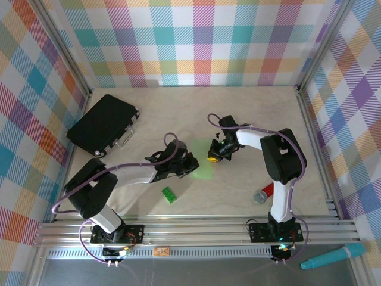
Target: Fold a paper plane with a square sheet of paper (pick it up from the middle)
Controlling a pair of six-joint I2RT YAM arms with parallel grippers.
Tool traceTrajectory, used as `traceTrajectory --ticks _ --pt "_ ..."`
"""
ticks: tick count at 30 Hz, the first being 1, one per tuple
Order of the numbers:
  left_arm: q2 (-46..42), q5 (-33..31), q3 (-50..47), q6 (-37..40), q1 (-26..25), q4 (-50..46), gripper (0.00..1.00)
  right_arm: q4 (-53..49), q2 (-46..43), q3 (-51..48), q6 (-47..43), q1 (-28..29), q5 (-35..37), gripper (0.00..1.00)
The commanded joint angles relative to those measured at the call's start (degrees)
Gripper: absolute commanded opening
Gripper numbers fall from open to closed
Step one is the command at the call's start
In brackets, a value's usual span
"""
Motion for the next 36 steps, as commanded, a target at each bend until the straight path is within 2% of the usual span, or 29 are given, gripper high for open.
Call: traceTrajectory --ticks 1,9,16,25,31,36 --pt "4.5 1.0 -0.7 -1.2 -1.0 0.3 0.0 -5.2 10.5 -5.5 0.5 -0.5 20.3 0.04" --pt "4.8 -2.8 -9.9 -5.7 -0.8 6.0 0.0 -5.6 10.3 -5.3 0.1 -0.5 20.4 0.04" --pt "-2.7 -5.3 -12.8 -4.8 -0.3 -1.3 0.0 -6.2 9.2 -4.4 -1.4 -0.4 19.5 0.04" --pt "-7.7 -3.3 -4.5 2.3 2.8 -9.5 0.0 -2.7 4.9 -1.3 -5.8 2.2 8.2 0.05" --pt "-2.5 2.2 0.6 2.7 4.6 -5.8 0.03 -0.4 -0.3 0.2 -7.9 2.9 3.5 0.05" --pt "3.8 5.2 6.1 5.5 6.0 -5.7 0.06 0.3 -5.4 0.8 -9.0 2.8 1.4 0.11"
